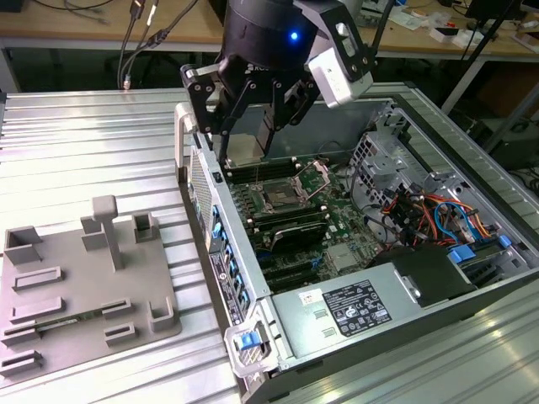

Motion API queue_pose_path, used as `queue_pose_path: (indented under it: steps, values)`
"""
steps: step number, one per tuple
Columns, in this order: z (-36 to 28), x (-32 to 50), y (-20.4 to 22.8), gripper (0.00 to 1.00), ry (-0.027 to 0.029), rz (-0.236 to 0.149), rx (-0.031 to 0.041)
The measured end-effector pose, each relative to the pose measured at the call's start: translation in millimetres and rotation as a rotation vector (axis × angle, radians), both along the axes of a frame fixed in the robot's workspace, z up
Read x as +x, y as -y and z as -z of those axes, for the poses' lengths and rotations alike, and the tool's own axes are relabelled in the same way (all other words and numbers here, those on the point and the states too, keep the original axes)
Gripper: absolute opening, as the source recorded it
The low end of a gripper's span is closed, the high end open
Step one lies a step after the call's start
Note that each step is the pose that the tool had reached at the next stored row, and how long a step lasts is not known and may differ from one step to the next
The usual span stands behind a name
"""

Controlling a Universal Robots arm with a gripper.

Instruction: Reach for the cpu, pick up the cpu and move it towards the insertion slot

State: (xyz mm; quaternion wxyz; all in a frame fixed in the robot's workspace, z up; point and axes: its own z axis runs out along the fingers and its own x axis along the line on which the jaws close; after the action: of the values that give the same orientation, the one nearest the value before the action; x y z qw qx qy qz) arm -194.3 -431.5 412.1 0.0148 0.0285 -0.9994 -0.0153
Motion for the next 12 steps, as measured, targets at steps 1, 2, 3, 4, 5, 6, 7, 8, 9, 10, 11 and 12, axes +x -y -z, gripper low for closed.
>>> queue_pose_path:
  steps: [1, 2, 3, 4, 5, 6, 7, 8, 9, 10, 11, 12]
  values:
    - [0.2, 1.4, 0.0, 0.55, 0.0, 0.0, 0.0]
    - [0.4, 2.6, 0.0, 0.55, 0.0, 0.0, 0.0]
    - [0.6, 4.0, 0.0, 0.55, 0.0002, 0.0, 0.0]
    - [0.8, 5.2, 0.0, 0.55, 0.0, 0.0, 0.0]
    - [1.1, 7.0, -0.1, 0.55, 0.0, 0.0, 0.0]
    - [1.4, 8.3, 0.0, 0.55, 0.0, 0.0, 0.0001]
    - [1.7, 10.1, 0.0, 0.55, -0.0001, 0.0, 0.0]
    - [2.3, 12.4, 0.0, 0.55, 0.0, 0.0, 0.0]
    - [2.7, 14.0, 0.0, 0.55, 0.0, 0.0, 0.0]
    - [2.9, 14.9, 0.0, 0.55, -0.0001, 0.0, 0.0]
    - [3.2, 15.8, 0.0, 0.55, 0.0, 0.0, 0.0]
    - [3.4, 16.7, 0.0, 0.55, 0.0, 0.0, 0.0]
